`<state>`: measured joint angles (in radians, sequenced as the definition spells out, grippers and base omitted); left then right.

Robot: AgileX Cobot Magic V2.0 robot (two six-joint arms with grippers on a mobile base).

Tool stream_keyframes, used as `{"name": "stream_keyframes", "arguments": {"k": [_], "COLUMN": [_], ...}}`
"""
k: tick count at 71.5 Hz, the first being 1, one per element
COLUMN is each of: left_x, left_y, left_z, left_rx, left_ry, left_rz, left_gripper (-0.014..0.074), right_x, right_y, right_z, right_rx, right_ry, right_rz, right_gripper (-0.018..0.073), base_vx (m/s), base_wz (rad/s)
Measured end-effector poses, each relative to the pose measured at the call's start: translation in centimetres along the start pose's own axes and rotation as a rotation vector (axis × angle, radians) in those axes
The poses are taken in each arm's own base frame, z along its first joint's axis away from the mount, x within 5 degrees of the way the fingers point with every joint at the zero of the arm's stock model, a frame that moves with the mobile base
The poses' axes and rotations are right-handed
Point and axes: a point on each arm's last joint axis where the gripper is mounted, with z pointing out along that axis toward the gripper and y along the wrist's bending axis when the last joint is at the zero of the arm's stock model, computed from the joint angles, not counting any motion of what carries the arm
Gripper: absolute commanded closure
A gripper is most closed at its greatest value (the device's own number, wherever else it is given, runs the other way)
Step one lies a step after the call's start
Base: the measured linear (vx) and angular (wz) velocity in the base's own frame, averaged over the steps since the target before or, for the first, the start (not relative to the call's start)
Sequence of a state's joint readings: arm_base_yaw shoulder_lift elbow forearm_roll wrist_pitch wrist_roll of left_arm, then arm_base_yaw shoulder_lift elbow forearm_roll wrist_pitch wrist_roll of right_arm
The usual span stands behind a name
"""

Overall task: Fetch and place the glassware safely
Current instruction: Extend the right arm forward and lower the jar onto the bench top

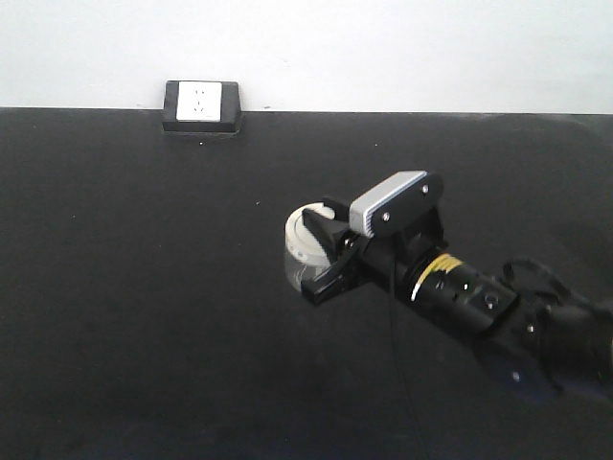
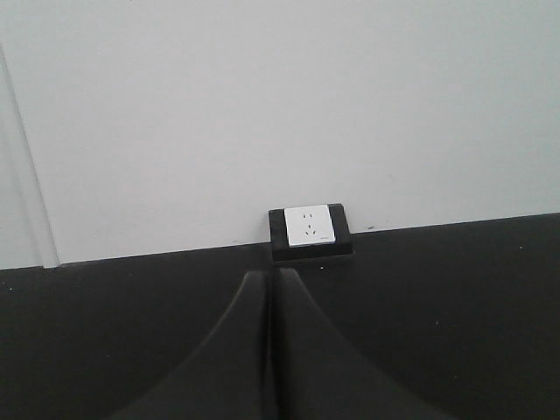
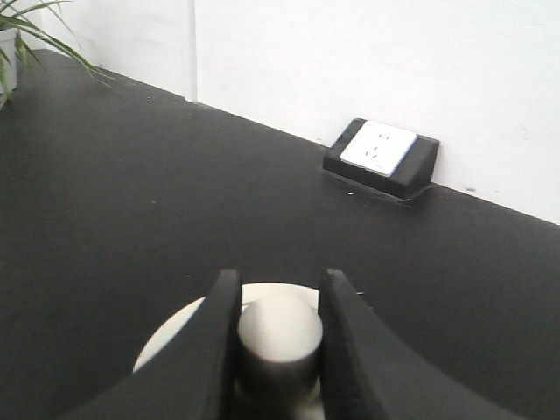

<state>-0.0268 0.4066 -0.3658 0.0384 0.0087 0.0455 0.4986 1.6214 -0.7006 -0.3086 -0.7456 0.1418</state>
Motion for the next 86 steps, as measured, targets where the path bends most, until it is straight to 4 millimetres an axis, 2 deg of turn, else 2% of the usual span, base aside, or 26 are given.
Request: {"name": "stream_keyframes", "arguments": {"k": [12, 35, 62, 86], "left_x": [0.0, 0.0, 0.0, 0.0], "left_y": [0.0, 0.0, 0.0, 0.0], "left_z": [0.0, 0.0, 0.0, 0.0], "left_rx": [0.0, 0.0, 0.0, 0.0], "left_ry": [0.0, 0.0, 0.0, 0.0], "left_rz": [0.0, 0.0, 0.0, 0.0], "left_gripper": [0.0603, 0.0603, 0.0603, 0.0603], "right_x": [0.9, 3.7, 7.9, 9.6], "right_y": [-2.7, -5.9, -6.2, -6.2], "right_z": [1.2, 2.8, 4.8, 5.4], "right_rx": [-0.091, -0.203, -0.268, -0.275], "right_ry": [0.011, -0.06, 0.005, 0.02], "right_rz": [-0.027, 0.023, -0.016, -0.014], "right_gripper": [0.056, 0.056, 0.056, 0.056], "base_vx": [0.0, 0.0, 0.0, 0.0], "base_wz": [0.0, 0.0, 0.0, 0.0]}}
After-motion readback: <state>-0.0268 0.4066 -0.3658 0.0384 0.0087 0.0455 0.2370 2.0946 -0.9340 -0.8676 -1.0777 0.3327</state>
